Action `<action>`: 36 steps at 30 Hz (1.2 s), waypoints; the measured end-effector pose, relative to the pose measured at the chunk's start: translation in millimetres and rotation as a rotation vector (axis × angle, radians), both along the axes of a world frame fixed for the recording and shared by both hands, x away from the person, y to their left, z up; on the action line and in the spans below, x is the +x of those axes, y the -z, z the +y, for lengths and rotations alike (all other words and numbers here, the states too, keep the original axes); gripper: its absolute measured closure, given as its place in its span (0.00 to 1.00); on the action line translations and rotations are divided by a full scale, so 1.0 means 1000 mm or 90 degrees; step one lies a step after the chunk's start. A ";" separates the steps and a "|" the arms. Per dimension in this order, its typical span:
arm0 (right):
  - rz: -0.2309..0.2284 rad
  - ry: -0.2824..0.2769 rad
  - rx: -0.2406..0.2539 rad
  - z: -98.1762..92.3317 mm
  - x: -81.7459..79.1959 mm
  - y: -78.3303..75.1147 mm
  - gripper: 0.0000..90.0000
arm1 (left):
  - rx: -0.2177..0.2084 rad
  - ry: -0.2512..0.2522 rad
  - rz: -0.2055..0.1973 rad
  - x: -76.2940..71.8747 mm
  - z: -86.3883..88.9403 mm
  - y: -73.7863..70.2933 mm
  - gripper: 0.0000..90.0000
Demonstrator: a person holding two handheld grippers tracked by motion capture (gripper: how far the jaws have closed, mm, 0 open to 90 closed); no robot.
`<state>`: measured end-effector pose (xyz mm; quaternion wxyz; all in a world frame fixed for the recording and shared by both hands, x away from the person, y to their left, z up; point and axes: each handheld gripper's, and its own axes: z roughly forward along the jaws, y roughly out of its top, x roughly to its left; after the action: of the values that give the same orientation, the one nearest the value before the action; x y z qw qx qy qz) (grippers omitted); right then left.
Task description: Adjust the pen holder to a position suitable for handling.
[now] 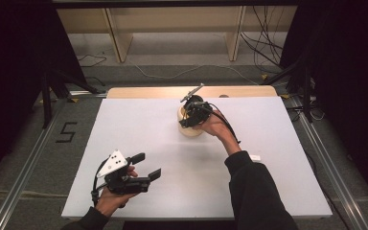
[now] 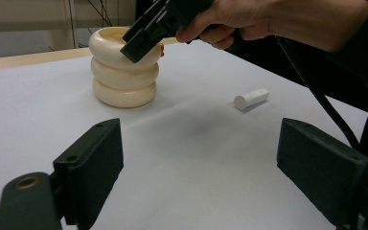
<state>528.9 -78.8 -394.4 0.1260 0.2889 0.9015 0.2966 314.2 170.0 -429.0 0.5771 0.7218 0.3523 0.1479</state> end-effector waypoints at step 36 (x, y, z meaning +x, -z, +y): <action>0.009 -0.061 -0.057 -0.006 -0.006 0.003 0.85 | -0.002 0.000 0.000 0.000 0.001 0.000 0.17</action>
<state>522.5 -85.0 -397.9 0.1182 0.2413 0.9277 0.2594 314.4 171.0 -428.7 0.5784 0.7208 0.3525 0.1475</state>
